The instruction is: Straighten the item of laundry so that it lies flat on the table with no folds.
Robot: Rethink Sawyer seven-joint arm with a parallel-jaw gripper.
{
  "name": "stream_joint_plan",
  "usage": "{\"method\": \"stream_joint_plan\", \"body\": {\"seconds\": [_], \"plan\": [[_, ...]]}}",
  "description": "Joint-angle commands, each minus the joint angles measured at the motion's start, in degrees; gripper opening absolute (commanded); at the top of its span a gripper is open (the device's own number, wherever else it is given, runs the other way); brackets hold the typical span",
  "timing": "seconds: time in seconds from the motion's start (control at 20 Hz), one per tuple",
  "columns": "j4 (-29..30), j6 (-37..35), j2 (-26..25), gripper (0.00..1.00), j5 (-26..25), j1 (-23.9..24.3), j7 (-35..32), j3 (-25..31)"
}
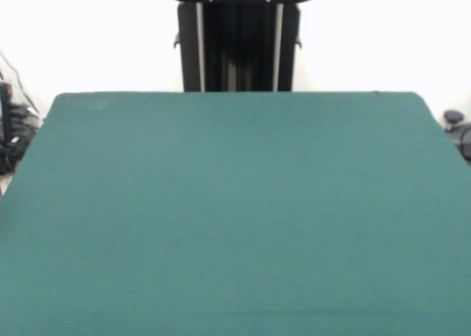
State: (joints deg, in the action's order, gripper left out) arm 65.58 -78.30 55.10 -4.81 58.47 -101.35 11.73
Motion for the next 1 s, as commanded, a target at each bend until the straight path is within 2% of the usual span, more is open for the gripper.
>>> {"method": "stream_joint_plan", "body": {"seconds": [0.05,1.0], "plan": [[0.9,-5.11,2.02,0.0,-6.13,-0.07,14.5,1.72],[8.55,0.74,6.33,0.0,-5.35,-0.47,9.33,1.46]]}}
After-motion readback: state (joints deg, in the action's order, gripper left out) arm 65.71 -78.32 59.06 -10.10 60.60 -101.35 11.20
